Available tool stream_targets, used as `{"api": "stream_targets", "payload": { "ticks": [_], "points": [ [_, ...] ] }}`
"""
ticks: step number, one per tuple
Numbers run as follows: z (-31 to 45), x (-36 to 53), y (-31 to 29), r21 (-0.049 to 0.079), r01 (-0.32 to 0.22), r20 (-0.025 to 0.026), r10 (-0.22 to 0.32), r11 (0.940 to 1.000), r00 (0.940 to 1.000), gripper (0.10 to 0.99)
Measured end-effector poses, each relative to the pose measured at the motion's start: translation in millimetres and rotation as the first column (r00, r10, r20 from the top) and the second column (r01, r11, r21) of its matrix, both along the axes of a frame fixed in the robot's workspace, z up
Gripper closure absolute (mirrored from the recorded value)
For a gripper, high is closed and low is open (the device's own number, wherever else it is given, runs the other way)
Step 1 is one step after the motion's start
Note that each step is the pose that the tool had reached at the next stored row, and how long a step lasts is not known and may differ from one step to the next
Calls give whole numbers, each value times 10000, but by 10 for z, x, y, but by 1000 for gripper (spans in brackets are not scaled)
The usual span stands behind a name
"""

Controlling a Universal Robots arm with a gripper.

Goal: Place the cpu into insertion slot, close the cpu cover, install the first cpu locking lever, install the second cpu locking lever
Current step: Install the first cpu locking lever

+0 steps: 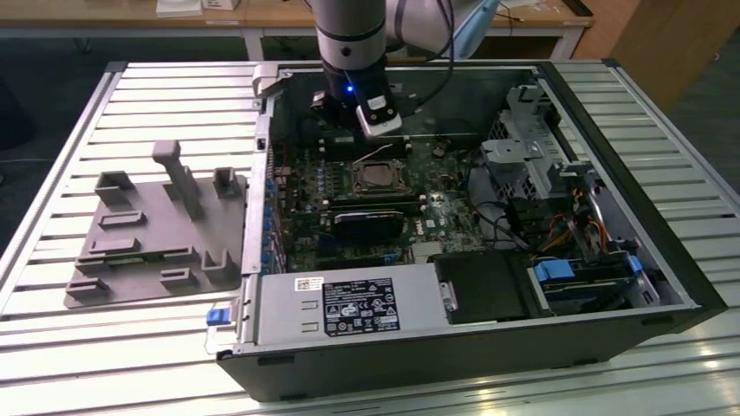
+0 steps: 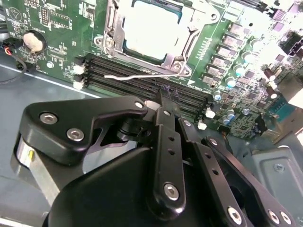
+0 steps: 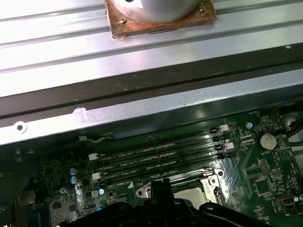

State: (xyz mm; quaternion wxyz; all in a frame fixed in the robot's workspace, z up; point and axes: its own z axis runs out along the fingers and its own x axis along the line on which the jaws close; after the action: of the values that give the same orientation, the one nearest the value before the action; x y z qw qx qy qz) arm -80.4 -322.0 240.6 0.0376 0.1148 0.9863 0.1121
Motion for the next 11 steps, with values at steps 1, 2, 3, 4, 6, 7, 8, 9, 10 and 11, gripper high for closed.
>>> {"api": "stream_targets", "payload": {
  "ticks": [1, 2, 3, 4, 6, 7, 8, 9, 10, 11],
  "points": [
    [-6, 0, 0, 0, 2, 26, -2, 10000, 10000, 980],
    [-12, -1, 0, -2, 2, 74, -2, 10000, 10000, 980],
    [-18, -1, 0, -2, 2, 138, -2, 10000, 9999, 980],
    [-24, 0, 0, -1, 2, 213, -2, 10000, 9998, 980],
    [-33, 0, 0, 0, 2, 371, -2, 10000, 9993, 980],
    [-37, 0, 0, 0, 1, 457, -1, 10000, 9990, 980],
    [-41, 0, 0, 1, 1, 545, -1, 10000, 9985, 980],
    [-44, 0, 0, -1, 1, 633, -1, 10000, 9980, 980],
    [-47, 0, 0, -2, 1, 723, -1, 10000, 9974, 980],
    [-51, 0, 0, -1, 1, 823, -1, 10000, 9966, 980]
  ]
}}
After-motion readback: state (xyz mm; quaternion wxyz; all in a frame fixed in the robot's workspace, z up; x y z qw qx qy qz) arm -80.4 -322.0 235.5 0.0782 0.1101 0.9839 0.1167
